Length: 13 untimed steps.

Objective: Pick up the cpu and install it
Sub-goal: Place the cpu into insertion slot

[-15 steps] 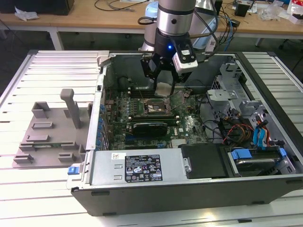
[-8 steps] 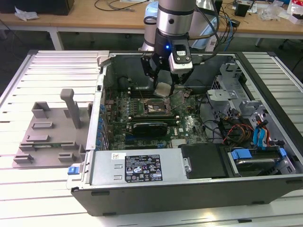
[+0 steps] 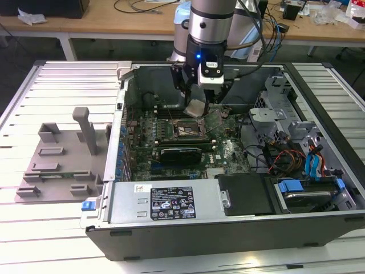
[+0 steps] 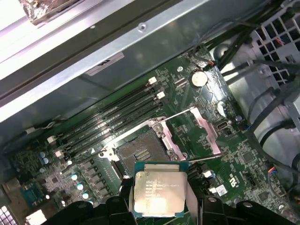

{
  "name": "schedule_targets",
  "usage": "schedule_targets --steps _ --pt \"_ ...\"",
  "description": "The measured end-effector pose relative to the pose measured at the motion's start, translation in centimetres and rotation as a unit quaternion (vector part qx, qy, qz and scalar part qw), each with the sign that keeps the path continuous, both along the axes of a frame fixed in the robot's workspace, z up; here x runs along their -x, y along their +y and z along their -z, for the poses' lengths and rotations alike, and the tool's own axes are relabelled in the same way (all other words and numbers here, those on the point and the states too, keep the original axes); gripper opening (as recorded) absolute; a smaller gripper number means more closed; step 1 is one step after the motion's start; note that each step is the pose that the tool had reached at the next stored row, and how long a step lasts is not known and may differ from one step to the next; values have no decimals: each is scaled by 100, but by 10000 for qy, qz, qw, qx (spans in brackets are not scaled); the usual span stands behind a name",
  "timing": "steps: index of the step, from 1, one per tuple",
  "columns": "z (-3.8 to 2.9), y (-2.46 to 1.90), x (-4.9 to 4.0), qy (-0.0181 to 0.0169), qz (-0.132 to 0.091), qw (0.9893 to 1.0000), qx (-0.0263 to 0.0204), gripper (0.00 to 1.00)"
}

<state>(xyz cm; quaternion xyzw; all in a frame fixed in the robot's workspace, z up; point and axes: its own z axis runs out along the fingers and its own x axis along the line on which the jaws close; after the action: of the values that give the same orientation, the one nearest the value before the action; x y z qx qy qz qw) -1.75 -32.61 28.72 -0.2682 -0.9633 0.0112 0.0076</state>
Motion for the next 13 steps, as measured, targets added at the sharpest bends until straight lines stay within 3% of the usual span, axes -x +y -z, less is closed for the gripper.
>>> schedule_targets --steps 5,7,11,13 --pt "3 0 0 0 372 9993 0 54" --pt "5 0 0 0 621 9981 0 54" --pt "6 0 0 0 900 9959 0 54" --pt "8 0 0 0 1083 9941 0 54"
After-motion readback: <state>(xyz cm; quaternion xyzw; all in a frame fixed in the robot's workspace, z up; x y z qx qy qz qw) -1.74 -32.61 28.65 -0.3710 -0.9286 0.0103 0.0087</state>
